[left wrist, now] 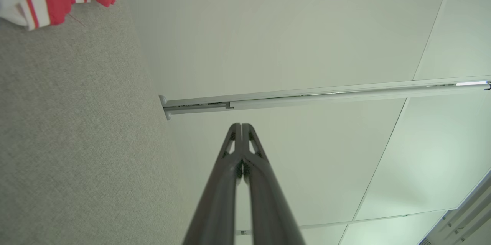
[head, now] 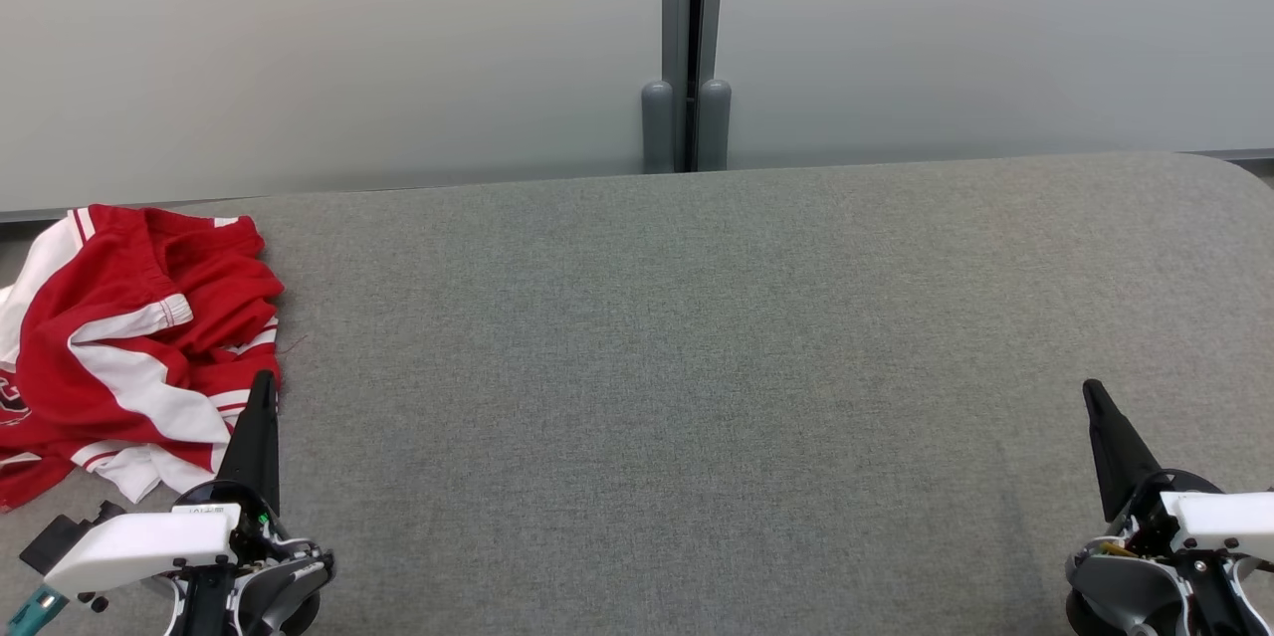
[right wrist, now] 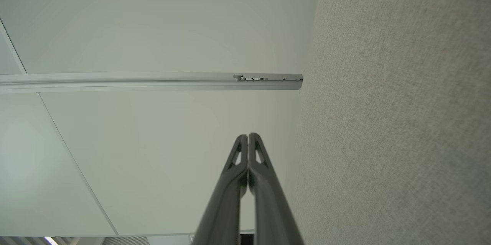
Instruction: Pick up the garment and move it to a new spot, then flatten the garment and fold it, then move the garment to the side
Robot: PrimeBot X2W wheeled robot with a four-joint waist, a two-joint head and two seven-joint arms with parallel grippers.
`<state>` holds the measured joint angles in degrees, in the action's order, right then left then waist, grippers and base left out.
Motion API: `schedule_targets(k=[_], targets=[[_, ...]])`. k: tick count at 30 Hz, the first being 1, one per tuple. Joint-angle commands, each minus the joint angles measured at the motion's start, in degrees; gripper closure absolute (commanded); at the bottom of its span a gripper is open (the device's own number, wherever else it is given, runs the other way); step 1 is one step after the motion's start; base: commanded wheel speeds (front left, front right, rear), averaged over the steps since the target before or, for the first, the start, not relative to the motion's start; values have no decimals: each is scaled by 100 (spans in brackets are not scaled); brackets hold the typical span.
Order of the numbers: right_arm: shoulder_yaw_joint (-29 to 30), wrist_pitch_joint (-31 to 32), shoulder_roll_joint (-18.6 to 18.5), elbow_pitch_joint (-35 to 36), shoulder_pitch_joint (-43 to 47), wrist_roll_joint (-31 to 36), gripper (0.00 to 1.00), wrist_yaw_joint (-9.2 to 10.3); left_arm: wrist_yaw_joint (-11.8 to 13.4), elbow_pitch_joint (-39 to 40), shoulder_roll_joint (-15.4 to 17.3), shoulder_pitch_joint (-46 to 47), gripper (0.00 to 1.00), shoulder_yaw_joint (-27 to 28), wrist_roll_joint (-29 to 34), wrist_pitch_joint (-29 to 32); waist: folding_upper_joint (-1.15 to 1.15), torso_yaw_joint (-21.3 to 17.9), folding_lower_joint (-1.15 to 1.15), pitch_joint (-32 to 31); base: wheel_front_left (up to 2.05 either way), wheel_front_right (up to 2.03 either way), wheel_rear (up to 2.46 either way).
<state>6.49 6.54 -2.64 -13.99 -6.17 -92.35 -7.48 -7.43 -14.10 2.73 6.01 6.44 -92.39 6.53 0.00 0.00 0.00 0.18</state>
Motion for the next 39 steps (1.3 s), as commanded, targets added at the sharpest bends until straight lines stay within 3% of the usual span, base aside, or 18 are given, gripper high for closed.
schedule_targets(k=[1,27,28,39], targets=[[6,13,-51,-12,-31,-13,100,-3,-18,17,32,64,100,25,-4,15,0,0,0,0,0,0,0],[5,13,-51,-12,-31,-13,100,-3,-18,17,32,64,100,25,-4,15,0,0,0,0,0,0,0],[-1,-2,1,-2,1,0,0,0,0,-2,0,-1,0,-1,1,-2,0,0,0,0,0,0,0],[-120,-246,32,36,195,168,0,0,21,-32,-24,-144,0,-235,131,-246,0,-3,0,2,0,0,0]])
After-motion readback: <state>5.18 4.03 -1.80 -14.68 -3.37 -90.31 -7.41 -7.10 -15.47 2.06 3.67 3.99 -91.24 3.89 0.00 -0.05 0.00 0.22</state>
